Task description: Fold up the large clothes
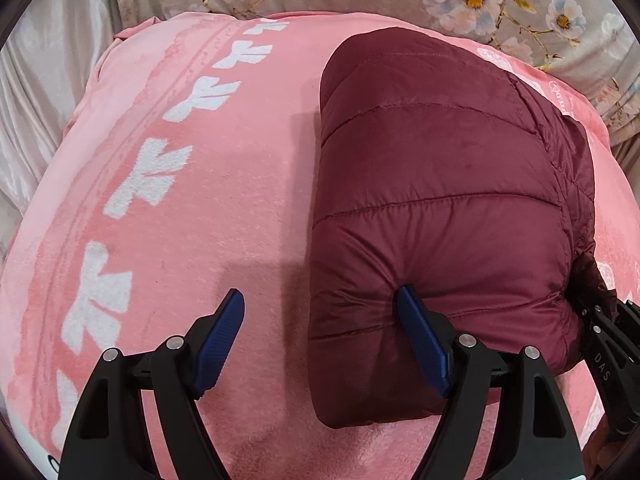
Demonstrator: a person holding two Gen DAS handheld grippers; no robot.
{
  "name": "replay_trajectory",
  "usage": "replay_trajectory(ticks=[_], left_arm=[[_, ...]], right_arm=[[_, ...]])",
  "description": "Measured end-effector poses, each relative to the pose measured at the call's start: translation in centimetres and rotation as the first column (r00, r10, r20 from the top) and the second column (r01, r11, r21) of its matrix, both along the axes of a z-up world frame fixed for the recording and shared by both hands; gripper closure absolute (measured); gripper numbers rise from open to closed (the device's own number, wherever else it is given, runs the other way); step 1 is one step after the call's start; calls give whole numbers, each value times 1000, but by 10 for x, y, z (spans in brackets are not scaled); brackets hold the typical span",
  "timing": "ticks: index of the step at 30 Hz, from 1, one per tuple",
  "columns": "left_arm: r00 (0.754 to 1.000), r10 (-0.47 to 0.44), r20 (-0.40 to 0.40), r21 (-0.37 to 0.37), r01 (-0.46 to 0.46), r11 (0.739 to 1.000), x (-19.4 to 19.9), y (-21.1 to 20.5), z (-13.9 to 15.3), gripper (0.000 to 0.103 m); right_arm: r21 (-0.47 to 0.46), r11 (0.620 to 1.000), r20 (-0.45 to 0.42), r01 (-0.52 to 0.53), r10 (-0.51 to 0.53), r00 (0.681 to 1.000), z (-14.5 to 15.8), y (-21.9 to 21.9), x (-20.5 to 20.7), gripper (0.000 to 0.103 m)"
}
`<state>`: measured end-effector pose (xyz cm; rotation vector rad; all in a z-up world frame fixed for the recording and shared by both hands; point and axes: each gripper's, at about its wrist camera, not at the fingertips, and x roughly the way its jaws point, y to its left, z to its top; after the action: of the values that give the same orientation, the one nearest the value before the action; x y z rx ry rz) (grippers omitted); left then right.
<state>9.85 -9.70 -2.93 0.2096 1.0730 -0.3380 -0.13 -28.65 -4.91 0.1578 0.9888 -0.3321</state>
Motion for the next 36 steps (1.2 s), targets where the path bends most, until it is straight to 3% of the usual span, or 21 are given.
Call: replay_trajectory(ticks=[36], left_arm=[[1000,-26,5,20,26,999,-7,-19,-17,24]], right_arm=[[37,997,-13,62,-61,998,-14,-9,-5,95]])
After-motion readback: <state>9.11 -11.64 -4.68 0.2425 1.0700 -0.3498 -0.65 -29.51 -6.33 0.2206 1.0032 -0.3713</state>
